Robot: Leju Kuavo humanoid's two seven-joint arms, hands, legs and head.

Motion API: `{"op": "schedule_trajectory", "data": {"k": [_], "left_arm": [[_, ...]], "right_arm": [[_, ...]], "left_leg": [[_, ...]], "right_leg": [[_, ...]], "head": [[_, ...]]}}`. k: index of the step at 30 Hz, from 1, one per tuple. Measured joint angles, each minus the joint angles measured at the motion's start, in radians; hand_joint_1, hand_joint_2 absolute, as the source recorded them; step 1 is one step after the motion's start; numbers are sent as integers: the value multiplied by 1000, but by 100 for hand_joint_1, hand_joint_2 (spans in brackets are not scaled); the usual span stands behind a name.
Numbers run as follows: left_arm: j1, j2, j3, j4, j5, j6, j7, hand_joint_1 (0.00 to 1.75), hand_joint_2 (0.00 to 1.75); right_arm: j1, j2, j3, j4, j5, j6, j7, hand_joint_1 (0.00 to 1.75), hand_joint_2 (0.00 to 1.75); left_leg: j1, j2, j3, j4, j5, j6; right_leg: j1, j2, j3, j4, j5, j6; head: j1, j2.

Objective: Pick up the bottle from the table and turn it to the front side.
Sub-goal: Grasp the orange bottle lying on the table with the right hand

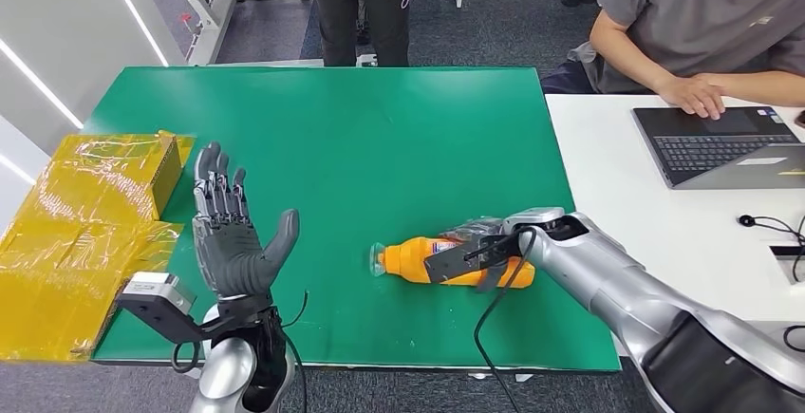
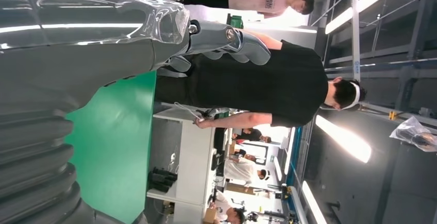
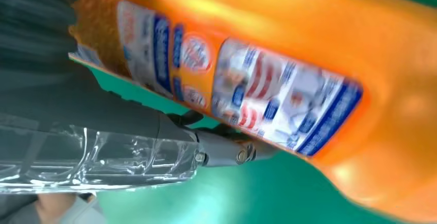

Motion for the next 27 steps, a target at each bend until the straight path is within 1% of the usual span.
{"op": "schedule_trajectory", "data": {"k": [7,18,21,25,26,27], "left_arm": [[-2,0,0,13,5,-1,0,0,175],[-3,0,0,20,6,-1,0,0,175],[-3,0,0,21,5,-1,0,0,175],[-2,-1,0,23,4,1,0,0,175],[-1,-1,0,23,3,2,0,0,175],[0,-1,0,23,2,3,0,0,175]], "right_arm": [[-6,2,23,44,1,-17,8,0,175],[-11,3,38,60,-1,-20,8,0,175],[-5,3,39,66,-3,-43,11,0,175],[18,3,39,75,10,-105,25,0,175],[23,3,39,76,17,-125,29,37,175],[28,3,39,77,26,-146,35,79,175]], "left_leg": [[0,0,1,0,0,0],[0,0,1,0,1,0],[0,0,1,0,1,0],[0,1,2,0,1,0],[0,1,3,0,1,0],[0,2,4,0,1,0]], "right_leg": [[0,0,0,0,0,0],[0,0,1,0,1,0],[0,0,1,0,1,0],[0,1,2,0,1,0],[0,1,2,0,1,0],[0,2,3,-1,1,0]], "head": [[0,0],[0,0],[0,0],[0,0],[0,0],[0,0]]}}
